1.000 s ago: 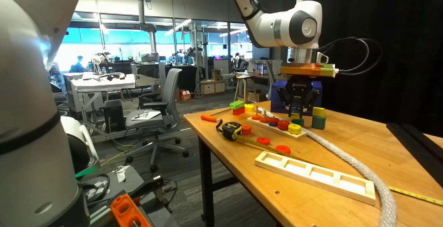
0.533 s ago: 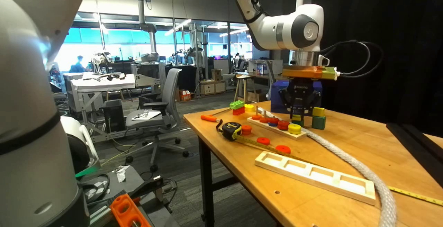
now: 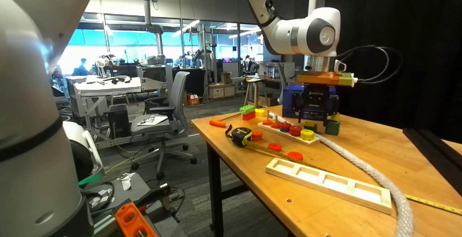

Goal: Pick up the yellow block on the right and place it on top of the green block

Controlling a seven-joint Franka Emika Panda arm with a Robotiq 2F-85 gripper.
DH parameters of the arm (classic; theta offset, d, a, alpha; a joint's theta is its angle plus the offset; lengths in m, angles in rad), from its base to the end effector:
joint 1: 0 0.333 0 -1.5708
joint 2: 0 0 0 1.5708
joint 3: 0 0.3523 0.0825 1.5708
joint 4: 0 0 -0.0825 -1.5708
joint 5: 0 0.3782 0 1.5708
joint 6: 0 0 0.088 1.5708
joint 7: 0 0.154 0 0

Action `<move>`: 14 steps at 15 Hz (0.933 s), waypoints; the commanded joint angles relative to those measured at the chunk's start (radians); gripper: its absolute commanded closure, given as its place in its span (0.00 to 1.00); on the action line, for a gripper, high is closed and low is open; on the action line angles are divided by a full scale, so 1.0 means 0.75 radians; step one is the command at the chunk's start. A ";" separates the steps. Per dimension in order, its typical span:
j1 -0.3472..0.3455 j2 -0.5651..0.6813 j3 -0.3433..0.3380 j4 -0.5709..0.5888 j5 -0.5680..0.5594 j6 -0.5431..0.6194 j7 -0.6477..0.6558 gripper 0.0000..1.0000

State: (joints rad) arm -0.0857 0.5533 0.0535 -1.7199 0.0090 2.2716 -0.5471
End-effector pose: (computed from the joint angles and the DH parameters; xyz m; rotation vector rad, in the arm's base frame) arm 0.6847 -0.0248 0.2544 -3.0107 -0.7706 -0.0142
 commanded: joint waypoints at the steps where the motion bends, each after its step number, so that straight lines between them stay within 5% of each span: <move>1: -0.017 0.011 0.023 0.046 -0.006 -0.014 0.004 0.00; 9: 0.052 -0.186 0.021 -0.088 -0.025 0.009 0.151 0.00; 14: 0.150 -0.416 -0.014 -0.259 -0.107 0.023 0.435 0.00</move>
State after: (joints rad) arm -0.0181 0.3828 0.0646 -1.7926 -0.0145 2.2707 -0.3626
